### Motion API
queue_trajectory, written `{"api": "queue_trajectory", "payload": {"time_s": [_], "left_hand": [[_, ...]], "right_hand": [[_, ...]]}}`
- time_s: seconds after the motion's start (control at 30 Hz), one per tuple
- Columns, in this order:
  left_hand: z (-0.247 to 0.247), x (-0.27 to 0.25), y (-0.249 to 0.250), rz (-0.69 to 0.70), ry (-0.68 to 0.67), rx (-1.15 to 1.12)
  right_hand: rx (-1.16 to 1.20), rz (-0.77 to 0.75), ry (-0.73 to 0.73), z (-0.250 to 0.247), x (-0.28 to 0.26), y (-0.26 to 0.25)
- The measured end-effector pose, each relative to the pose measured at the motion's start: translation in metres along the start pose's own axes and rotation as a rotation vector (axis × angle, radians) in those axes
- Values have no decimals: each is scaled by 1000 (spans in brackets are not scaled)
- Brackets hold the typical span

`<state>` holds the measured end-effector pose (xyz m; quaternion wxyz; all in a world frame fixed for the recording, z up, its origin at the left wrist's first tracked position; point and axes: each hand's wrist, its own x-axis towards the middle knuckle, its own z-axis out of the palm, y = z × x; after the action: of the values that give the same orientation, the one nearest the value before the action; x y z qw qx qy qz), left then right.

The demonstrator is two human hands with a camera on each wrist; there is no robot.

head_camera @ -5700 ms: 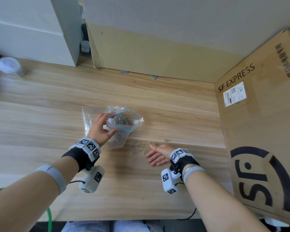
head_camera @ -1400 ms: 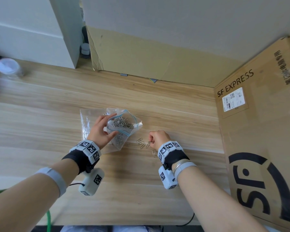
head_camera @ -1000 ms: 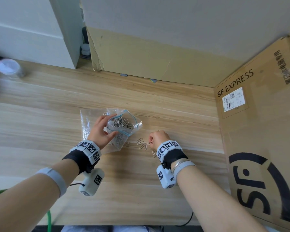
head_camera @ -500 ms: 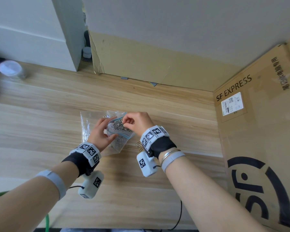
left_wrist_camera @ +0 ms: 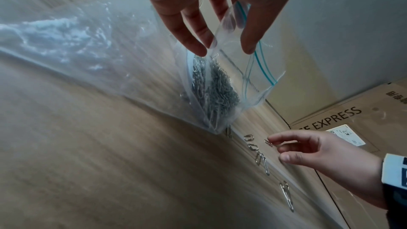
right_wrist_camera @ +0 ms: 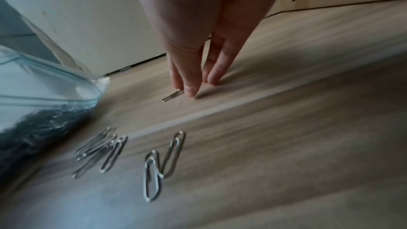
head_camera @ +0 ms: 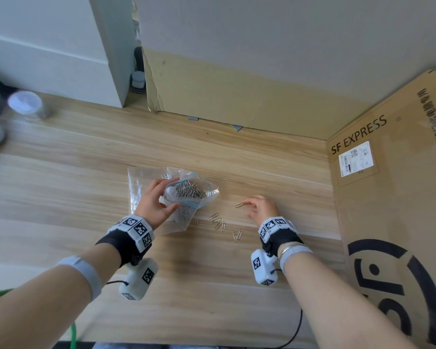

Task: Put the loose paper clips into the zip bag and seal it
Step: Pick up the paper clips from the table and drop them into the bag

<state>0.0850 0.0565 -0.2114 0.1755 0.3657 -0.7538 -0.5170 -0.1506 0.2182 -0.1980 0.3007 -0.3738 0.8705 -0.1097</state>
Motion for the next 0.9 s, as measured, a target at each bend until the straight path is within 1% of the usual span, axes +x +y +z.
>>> {"api": "queue_trajectory", "payload": {"time_s": [0.1, 0.17, 0.27, 0.4, 0.47, 0.6, 0.9], "left_hand": [[0, 0, 0, -2, -12, 0], [-1, 1, 0, 3, -19, 0], [-1, 2, -1, 12, -25, -3], [0, 2, -4, 27, -24, -2], [0, 2, -5, 27, -25, 1], [0, 2, -5, 28, -28, 4], [0, 3, -2, 25, -30, 3]], "right_hand": [[-1, -42, -39, 5, -5, -1], [-9, -97, -62, 7, -8, -1], [-70, -154, -143, 7, -17, 2], [-142, -163, -237, 5, -27, 7], [-161, -154, -261, 4, -30, 7], [-216, -164, -227, 10, -34, 4], [-233, -163, -132, 16, -31, 1]]}}
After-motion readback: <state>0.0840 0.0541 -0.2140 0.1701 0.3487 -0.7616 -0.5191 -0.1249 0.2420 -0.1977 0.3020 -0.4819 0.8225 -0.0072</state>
